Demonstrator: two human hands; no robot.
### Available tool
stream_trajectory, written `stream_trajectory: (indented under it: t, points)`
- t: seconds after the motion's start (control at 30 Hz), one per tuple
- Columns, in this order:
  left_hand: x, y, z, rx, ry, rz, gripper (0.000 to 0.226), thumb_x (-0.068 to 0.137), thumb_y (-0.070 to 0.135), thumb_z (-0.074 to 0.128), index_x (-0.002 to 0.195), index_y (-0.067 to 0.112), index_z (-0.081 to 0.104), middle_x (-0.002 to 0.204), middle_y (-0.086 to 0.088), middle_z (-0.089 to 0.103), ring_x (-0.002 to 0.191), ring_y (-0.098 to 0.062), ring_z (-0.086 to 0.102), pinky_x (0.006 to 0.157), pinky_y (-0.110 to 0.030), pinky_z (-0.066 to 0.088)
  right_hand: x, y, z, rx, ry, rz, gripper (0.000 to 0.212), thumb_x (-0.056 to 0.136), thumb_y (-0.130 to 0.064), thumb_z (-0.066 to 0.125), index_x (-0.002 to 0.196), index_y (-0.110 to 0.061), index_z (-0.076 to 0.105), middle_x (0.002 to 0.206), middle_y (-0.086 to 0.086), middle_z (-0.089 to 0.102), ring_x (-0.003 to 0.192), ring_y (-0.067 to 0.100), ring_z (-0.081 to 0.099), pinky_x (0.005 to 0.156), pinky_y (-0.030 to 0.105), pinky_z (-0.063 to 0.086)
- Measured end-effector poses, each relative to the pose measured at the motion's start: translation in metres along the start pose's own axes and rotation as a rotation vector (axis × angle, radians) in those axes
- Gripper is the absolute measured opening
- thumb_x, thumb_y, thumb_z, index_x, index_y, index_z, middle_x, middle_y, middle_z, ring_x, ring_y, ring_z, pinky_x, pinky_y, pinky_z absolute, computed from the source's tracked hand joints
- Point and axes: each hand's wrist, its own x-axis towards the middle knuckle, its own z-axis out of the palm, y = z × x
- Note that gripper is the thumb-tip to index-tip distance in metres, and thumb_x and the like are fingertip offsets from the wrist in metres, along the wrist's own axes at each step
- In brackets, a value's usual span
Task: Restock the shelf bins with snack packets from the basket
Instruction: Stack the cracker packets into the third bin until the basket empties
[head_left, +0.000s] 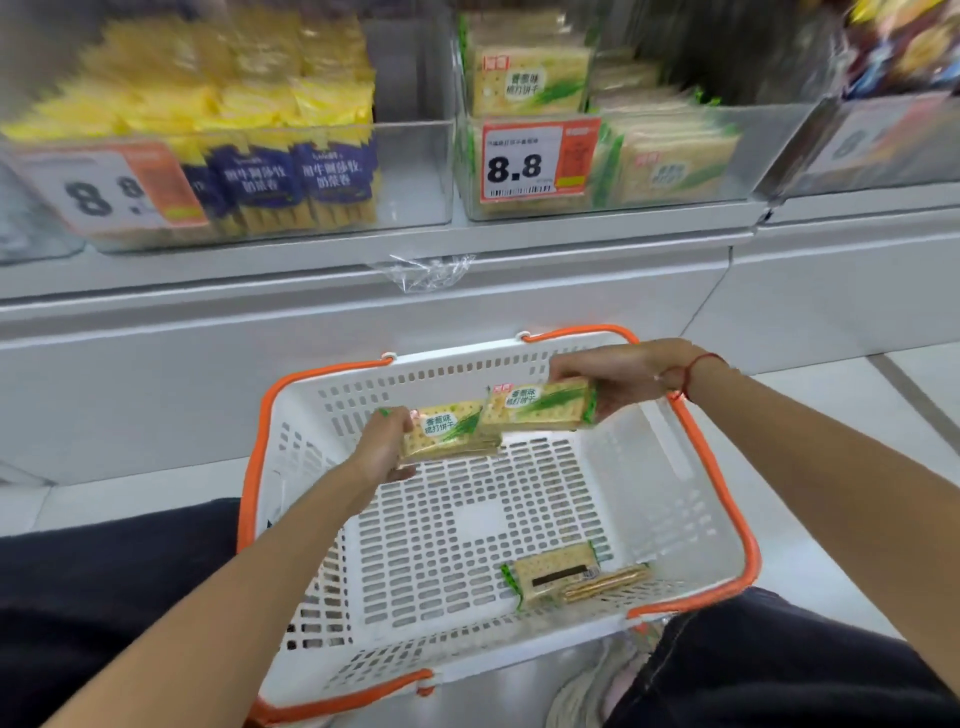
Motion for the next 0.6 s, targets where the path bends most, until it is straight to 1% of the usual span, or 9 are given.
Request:
stream_trajectory:
  t: [0.07,0.17,0.23,0.3,0.4,0.47,0.5,0.57,0.6]
  points:
    - [-0.009,0.010,-0.001,0.014,-0.034,0.035,0.018,0.093,0.016,0.037,0.108,0.011,0.044,0.126,-0.016,0.050,0.095,-0.024,0.049,0.067,-0.032,0.052,-0.014,-0.019,0.004,-0.093,0.039,-0.071,0.041,0.094,-0.037,0.052,0.126,-0.012,0.059,0.084,-0.001,0.065,0.062,0.006,0.057,0.056,0.015,0.049]
    - [-0.019,0.024,-0.004,-0.029,-0.068,0.058,0.018,0.094,0.016,0.036,0.108,0.011,0.046,0.105,-0.010,0.053,0.080,-0.018,0.053,0.063,-0.029,0.049,-0.031,-0.037,0.009,-0.291,0.054,-0.164,0.045,0.081,-0.052,0.062,0.109,-0.018,0.068,0.089,-0.003,0.068,0.074,0.007,0.060,0.066,0.015,0.050]
    - [-0.025,0.030,-0.005,-0.071,-0.078,0.076,0.014,0.094,0.015,0.036,0.099,0.014,0.049,0.097,-0.008,0.053,0.076,-0.017,0.052,0.063,-0.029,0.048,-0.031,-0.039,0.012,-0.376,0.173,-0.246,0.043,0.074,-0.058,0.067,0.090,-0.018,0.072,0.093,0.001,0.064,0.081,0.011,0.056,0.067,0.016,0.048]
    - [-0.029,0.035,-0.004,-0.135,-0.062,0.091,0.017,0.095,0.014,0.034,0.088,0.017,0.050,0.089,-0.007,0.055,0.073,-0.017,0.051,0.063,-0.029,0.047,-0.024,-0.038,0.016,-0.348,0.347,-0.342,0.037,0.071,-0.055,0.073,0.073,-0.018,0.069,0.083,0.002,0.064,0.078,0.012,0.056,0.064,0.017,0.046]
    - [-0.033,0.041,0.001,-0.229,-0.023,0.114,0.021,0.096,0.014,0.032,0.091,0.019,0.051,0.081,-0.005,0.057,0.069,-0.017,0.052,0.064,-0.029,0.046,-0.010,-0.034,0.022,-0.226,0.536,-0.437,0.032,0.069,-0.048,0.078,0.075,-0.019,0.068,0.071,-0.001,0.063,0.065,0.011,0.057,0.061,0.021,0.046]
    - [-0.036,0.044,0.006,-0.261,-0.022,0.136,0.026,0.099,0.019,0.028,0.098,0.017,0.053,0.083,-0.006,0.058,0.071,-0.017,0.052,0.068,-0.031,0.045,-0.002,-0.032,0.029,-0.164,0.614,-0.487,0.033,0.069,-0.046,0.079,0.078,-0.016,0.068,0.075,0.000,0.064,0.073,0.013,0.058,0.067,0.026,0.046]
    - [-0.037,0.047,0.009,-0.265,-0.023,0.151,0.032,0.101,0.024,0.024,0.094,0.017,0.055,0.084,-0.006,0.060,0.073,-0.016,0.053,0.071,-0.031,0.045,0.000,-0.032,0.033,-0.136,0.647,-0.506,0.035,0.069,-0.046,0.079,0.080,-0.015,0.069,0.080,0.001,0.064,0.077,0.014,0.058,0.069,0.027,0.045]
    - [-0.038,0.050,0.014,-0.240,-0.020,0.182,0.046,0.103,0.036,0.017,0.090,0.020,0.058,0.086,-0.004,0.063,0.077,-0.014,0.055,0.078,-0.032,0.046,0.004,-0.033,0.038,-0.097,0.696,-0.528,0.036,0.071,-0.044,0.078,0.082,-0.012,0.070,0.085,0.003,0.063,0.079,0.013,0.054,0.070,0.026,0.043]
    - [-0.039,0.052,0.017,-0.223,-0.011,0.202,0.051,0.103,0.042,0.014,0.097,0.020,0.059,0.089,-0.003,0.065,0.079,-0.013,0.056,0.081,-0.032,0.046,0.004,-0.033,0.039,-0.075,0.705,-0.537,0.035,0.072,-0.043,0.078,0.082,-0.011,0.070,0.086,0.003,0.063,0.080,0.013,0.053,0.070,0.025,0.042]
